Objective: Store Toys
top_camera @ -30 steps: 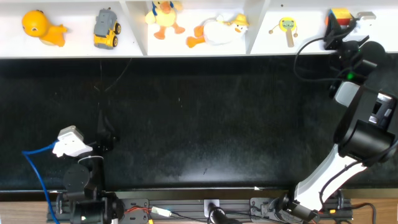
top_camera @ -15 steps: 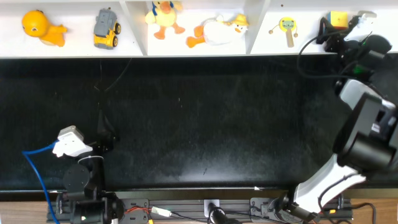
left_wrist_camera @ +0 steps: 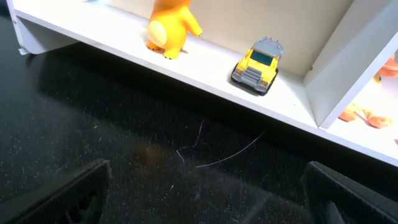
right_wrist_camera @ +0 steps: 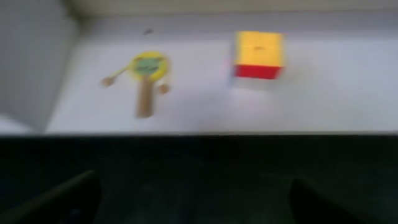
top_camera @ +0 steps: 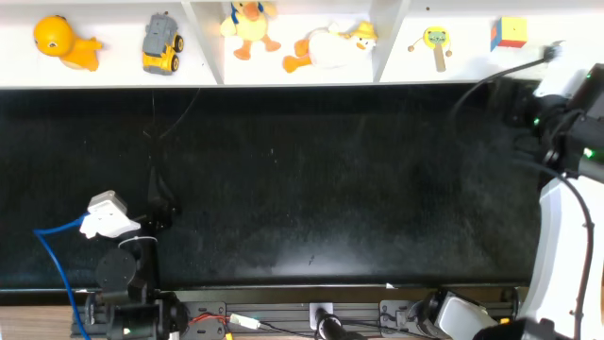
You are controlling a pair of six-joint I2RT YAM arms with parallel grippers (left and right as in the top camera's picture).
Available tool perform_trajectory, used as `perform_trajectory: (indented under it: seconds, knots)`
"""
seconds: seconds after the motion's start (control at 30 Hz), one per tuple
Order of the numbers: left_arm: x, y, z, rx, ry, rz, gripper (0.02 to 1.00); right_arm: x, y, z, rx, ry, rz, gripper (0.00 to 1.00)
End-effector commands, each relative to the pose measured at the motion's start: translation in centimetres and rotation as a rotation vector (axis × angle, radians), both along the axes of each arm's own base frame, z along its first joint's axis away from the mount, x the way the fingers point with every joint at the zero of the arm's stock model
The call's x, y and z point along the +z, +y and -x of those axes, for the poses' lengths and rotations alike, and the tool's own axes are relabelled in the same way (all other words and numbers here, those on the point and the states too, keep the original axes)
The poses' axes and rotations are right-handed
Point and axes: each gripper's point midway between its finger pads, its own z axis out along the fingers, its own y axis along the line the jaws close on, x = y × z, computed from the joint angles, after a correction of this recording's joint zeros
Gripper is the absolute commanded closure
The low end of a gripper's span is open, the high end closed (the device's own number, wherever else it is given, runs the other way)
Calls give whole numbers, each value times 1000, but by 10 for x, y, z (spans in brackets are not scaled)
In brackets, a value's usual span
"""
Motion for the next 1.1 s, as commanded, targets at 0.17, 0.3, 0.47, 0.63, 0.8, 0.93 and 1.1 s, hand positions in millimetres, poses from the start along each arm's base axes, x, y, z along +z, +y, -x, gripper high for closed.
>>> perform_trajectory:
  seconds: [0.17,0.3,0.47,0.63,0.8,0.93,1.1]
  knots:
    - [0,-1,0,-11,-2,-21,20,-9,75,8,194,70,-155,7]
    - [0,-1,0,-11,-2,-21,20,-16,74,10,187,98,-163,5]
    - [0,-1,0,-11,-2,-21,20,-17,74,9,187,100,-162,7]
    - [0,-1,0,-11,-2,-21,20,-15,72,12,171,97,-140,5]
    - [0,-1,0,-11,-2,-21,23,34,96,32,204,-37,-31,5]
    - [0,-1,0,-11,-2,-21,20,97,141,73,328,-236,12,7]
    - [0,-1,0,-11,-2,-21,20,151,147,129,347,-439,47,5]
